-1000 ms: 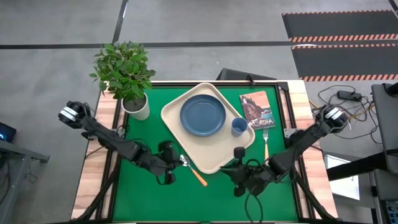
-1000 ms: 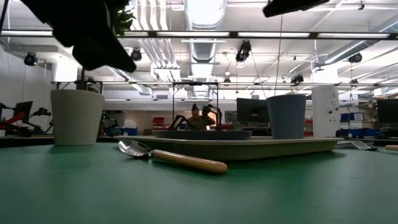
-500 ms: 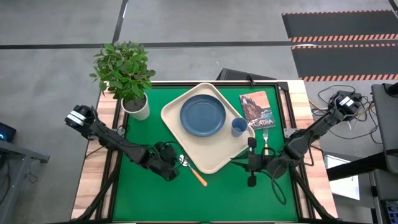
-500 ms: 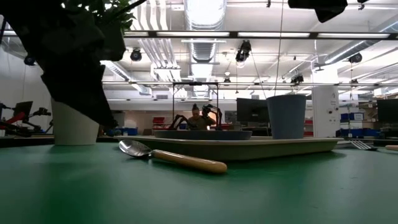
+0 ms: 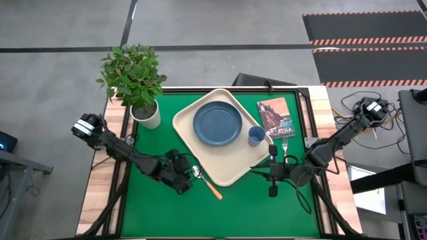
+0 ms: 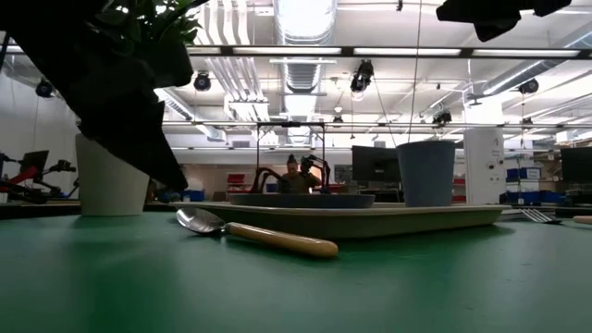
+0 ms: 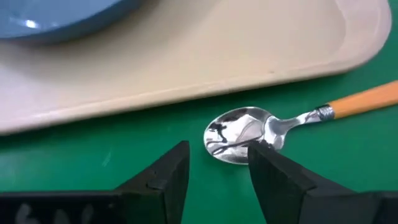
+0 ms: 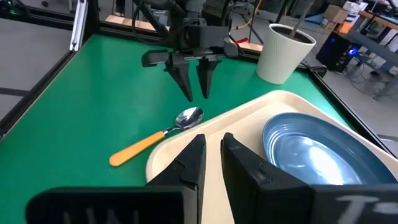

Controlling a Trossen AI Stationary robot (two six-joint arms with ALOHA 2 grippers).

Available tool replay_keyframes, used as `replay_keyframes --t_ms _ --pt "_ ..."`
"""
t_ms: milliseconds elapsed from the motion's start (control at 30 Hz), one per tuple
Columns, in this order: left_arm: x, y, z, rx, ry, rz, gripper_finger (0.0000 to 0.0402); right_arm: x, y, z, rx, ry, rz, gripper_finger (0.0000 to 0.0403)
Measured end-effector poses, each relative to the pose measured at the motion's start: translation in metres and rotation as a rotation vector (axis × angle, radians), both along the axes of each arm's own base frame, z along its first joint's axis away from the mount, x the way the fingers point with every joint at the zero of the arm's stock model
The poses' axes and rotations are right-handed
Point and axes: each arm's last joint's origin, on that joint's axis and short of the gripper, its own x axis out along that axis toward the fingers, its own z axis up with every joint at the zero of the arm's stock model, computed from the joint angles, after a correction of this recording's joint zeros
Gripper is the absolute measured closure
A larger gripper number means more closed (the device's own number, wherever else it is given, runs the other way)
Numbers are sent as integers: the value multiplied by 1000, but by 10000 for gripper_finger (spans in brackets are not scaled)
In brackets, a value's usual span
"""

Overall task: Pick and place plate/cup/fork/spoon on tray
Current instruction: Put the spoon on the white serving tray to the bottom of the blue cup

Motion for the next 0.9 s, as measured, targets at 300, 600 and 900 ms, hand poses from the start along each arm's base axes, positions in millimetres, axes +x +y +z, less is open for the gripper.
replay_keyframes --t_ms 300,600,900 --pt "-8 5 -20 -27 -109 -4 256 0 0 0 9 -1 -3 365" --pt "-18 11 -35 -60 -215 13 256 0 0 0 18 -2 -6 365" --pt "-21 12 -38 -76 -245 14 256 0 0 0 35 -3 -12 365"
